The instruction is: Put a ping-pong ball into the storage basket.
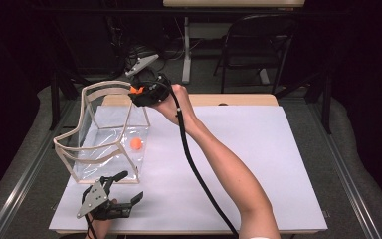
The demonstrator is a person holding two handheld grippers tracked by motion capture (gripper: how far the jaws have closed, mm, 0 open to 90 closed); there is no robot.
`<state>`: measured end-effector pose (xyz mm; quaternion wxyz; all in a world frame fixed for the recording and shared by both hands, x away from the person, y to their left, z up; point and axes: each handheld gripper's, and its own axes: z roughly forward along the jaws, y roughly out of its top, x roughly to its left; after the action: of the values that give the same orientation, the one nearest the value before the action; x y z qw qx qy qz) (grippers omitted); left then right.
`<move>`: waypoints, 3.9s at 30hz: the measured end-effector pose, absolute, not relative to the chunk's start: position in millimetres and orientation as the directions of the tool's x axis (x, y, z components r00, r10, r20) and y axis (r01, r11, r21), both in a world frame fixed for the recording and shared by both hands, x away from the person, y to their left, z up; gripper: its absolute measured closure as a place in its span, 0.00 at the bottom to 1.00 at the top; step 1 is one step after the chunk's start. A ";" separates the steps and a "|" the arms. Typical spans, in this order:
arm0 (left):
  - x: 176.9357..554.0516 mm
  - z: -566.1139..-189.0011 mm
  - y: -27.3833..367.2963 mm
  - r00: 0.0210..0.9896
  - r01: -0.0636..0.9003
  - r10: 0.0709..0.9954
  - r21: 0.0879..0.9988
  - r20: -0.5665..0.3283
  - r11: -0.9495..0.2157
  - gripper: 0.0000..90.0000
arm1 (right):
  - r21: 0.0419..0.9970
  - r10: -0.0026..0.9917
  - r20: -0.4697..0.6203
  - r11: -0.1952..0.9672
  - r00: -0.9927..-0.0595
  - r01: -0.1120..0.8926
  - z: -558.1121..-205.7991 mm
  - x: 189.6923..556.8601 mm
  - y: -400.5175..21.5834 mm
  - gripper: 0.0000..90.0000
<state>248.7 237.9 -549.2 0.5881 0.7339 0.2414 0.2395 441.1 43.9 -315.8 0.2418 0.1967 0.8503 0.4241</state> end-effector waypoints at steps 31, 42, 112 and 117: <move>248.5 -548.7 240.0 0.769 0.073 0.635 0.978 0.068 -0.193 0.18 | 0.777 0.482 -0.256 0.618 -0.838 0.118 -316.7 445.5 84.6 0.56; 248.5 -548.6 240.3 0.770 0.073 0.634 0.978 0.069 -0.195 0.18 | 0.766 0.468 -0.249 0.631 -0.848 0.124 -323.6 447.4 97.7 0.56; 248.8 -548.8 239.5 0.771 0.070 0.633 0.980 0.065 -0.185 0.18 | 0.688 0.466 -0.224 0.697 -0.856 0.200 -363.2 467.2 125.6 0.45; 248.8 -548.6 240.2 0.771 0.068 0.634 0.980 0.068 -0.187 0.18 | 0.696 0.480 -0.190 0.682 -0.856 0.227 -361.0 467.2 120.8 0.27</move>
<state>248.8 240.2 -548.6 0.5907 0.7324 0.2396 0.2394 467.2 120.8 -361.0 0.1819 0.1967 0.8987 0.3472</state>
